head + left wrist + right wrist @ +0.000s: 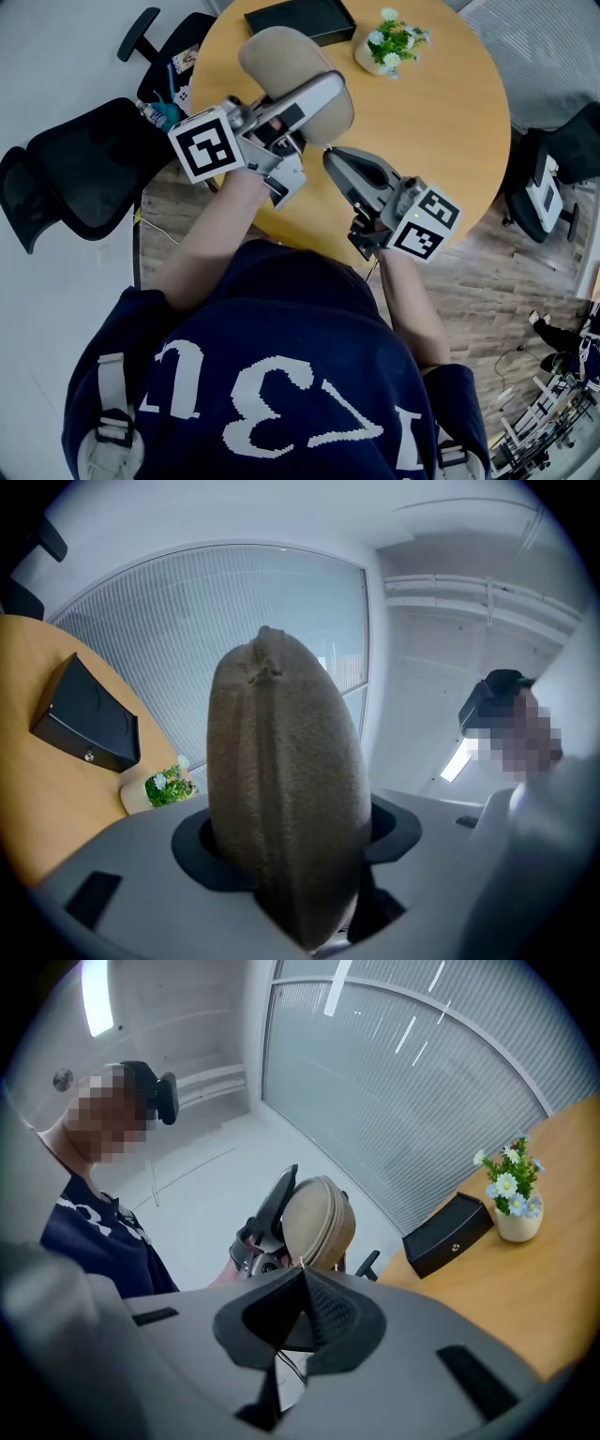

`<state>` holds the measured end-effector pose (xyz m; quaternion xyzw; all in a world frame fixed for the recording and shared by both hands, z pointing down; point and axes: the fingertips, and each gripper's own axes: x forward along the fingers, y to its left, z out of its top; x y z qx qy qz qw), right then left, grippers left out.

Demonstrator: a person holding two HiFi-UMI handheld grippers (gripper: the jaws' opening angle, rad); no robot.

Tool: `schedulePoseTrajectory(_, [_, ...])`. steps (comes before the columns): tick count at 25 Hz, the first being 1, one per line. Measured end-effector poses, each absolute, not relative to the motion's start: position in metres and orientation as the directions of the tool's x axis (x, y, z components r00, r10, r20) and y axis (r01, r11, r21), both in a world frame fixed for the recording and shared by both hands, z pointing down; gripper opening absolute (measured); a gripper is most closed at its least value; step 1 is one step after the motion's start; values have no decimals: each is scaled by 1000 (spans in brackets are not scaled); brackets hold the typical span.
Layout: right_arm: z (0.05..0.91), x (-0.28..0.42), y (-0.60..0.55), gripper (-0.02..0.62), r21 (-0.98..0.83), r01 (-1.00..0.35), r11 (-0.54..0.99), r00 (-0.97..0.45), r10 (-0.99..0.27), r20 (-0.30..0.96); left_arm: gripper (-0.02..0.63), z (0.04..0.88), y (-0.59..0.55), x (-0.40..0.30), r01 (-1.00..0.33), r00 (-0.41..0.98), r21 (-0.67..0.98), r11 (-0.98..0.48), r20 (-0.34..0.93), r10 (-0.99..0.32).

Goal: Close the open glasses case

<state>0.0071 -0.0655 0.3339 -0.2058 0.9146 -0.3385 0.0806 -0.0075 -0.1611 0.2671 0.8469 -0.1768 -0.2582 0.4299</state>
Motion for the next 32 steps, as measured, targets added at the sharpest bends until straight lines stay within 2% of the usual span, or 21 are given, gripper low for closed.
schedulePoseTrajectory(5, [330,11,-61,23,-627,-344,699,-890,-455,-18,287,268,-157,-11,-45,785,842,-537,-303,-540])
schedulePoseTrajectory(10, [322,29,-67,21,-653,-376,658,-828,-554,-81,284,266,-151,-15,-27,780,849,-528,-313,-542])
schedulePoseTrajectory(17, [304,78,-92,21,-619,-474,627,-731,-672,-121,283,279,-123,-4,2,855,858,-514,-268,-444])
schedulePoseTrajectory(20, [301,77,-92,23,-553,-456,698,-810,-583,-67,284,291,-125,-11,34,836,890,-455,-275,-475])
schedulePoseTrajectory(24, [312,55,-73,31,-533,-405,743,-871,-490,-20,284,292,-130,-17,17,824,892,-451,-268,-499])
schedulePoseTrajectory(26, [322,38,-65,138,-554,-367,747,-899,-438,4,284,290,-129,-16,11,828,890,-456,-264,-495])
schedulePoseTrajectory(27, [325,30,-61,152,-554,-355,753,-909,-416,18,284,290,-129,-16,10,828,890,-456,-263,-495])
schedulePoseTrajectory(30, [329,18,-55,140,-489,-391,780,-909,-411,71,284,290,-129,-16,-14,827,887,-461,-249,-505])
schedulePoseTrajectory(32, [329,18,-51,67,-458,-401,794,-909,-405,94,284,291,-130,-19,-41,822,883,-468,-236,-518])
